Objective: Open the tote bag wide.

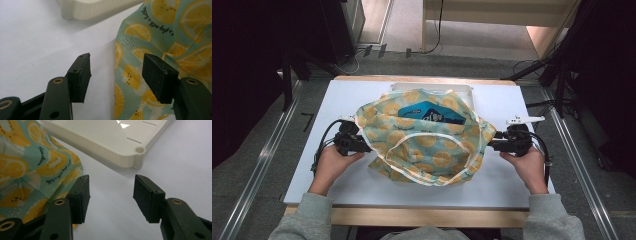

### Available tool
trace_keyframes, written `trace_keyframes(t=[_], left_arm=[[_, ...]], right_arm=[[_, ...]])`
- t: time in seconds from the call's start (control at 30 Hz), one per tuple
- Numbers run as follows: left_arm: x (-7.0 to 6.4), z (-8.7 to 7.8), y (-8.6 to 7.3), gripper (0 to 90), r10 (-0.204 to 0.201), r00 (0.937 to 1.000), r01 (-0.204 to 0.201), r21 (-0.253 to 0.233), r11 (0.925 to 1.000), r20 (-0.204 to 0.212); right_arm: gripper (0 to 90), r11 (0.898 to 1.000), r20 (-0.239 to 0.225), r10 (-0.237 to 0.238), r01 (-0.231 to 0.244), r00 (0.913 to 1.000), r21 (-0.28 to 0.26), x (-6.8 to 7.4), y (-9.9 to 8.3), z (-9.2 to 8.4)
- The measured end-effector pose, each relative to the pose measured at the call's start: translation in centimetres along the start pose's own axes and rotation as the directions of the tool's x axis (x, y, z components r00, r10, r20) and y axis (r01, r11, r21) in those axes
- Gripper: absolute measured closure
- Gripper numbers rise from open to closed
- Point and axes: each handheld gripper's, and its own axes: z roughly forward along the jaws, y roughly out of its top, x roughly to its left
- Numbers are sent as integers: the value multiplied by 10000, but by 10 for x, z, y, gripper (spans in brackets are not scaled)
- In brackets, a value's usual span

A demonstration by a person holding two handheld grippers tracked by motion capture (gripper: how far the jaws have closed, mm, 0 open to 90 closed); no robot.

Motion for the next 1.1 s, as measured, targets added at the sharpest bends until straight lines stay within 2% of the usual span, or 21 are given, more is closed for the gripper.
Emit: trace_keyframes(t=[0.23,0.27,0.43,0.57,1.1], left_arm=[[3,-2,0,415,-108,9999,107,-213,9997,-16],[4,-2,0,419,-118,9999,118,-241,9996,-15],[4,0,0,432,-83,10000,82,-98,9999,-5],[4,-1,0,442,-34,10000,34,-248,9997,4],[2,0,3,455,-28,9998,30,-119,9999,216]], right_arm=[[496,10000,-92,-62,62,9999,25,4,1,2],[519,9999,-63,-121,121,9999,81,5,1,4],[533,9999,-64,-67,68,10000,119,5,2,4],[533,9999,-149,6,-4,9999,111,5,3,4],[544,9996,-213,290,-290,9994,-14,2,1,0]])
